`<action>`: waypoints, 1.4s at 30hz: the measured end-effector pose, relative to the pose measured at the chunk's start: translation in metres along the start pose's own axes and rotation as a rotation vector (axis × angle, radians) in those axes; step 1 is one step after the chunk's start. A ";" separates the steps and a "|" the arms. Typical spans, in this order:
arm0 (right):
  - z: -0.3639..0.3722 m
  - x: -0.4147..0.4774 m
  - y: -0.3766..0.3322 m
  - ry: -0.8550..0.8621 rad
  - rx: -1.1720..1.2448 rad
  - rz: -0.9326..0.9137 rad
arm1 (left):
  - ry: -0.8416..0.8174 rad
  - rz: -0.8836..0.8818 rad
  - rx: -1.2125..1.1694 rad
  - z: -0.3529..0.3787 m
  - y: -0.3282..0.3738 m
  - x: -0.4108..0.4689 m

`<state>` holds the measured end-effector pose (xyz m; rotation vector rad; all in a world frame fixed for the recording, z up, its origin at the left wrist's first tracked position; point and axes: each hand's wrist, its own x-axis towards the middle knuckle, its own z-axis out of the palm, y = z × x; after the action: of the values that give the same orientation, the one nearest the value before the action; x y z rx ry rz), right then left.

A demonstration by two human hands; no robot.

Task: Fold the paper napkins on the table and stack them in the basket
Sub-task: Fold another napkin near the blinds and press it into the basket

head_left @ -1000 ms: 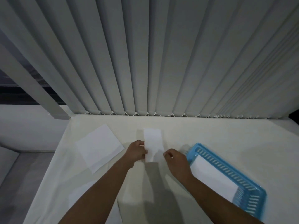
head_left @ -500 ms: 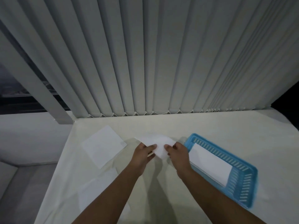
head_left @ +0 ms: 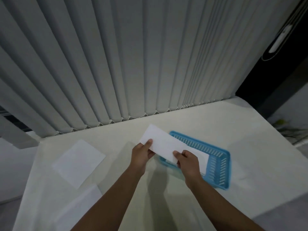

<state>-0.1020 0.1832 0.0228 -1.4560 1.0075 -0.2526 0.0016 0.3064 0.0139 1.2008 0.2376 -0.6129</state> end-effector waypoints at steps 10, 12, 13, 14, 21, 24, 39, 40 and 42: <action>-0.084 0.025 0.021 0.170 -0.015 0.077 | -0.035 0.104 0.581 0.040 -0.030 0.007; -0.094 0.030 0.025 0.173 -0.105 0.055 | 0.011 0.201 0.735 0.040 -0.032 0.012; -0.098 0.032 0.027 0.171 -0.151 0.055 | 0.022 0.251 0.822 0.039 -0.033 0.016; -0.100 0.033 0.030 0.172 -0.190 0.059 | 0.017 0.298 0.910 0.038 -0.035 0.020; -0.110 0.041 0.037 0.201 -0.222 0.091 | -0.021 0.141 1.359 0.040 -0.052 0.034; -0.113 0.045 0.034 0.169 -0.215 0.087 | -0.034 0.095 1.306 0.043 -0.051 0.033; -0.105 0.053 0.029 0.091 -0.302 0.052 | -0.094 0.112 1.385 0.035 -0.048 0.039; -0.105 0.053 0.029 0.087 -0.311 0.050 | -0.098 0.118 1.401 0.035 -0.049 0.039; -0.106 0.052 0.031 0.082 -0.323 0.045 | -0.107 0.129 1.433 0.036 -0.050 0.038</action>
<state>-0.1570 0.0783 -0.0058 -1.7227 1.1860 -0.1209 -0.0002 0.2502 -0.0316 2.5101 -0.4756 -0.7278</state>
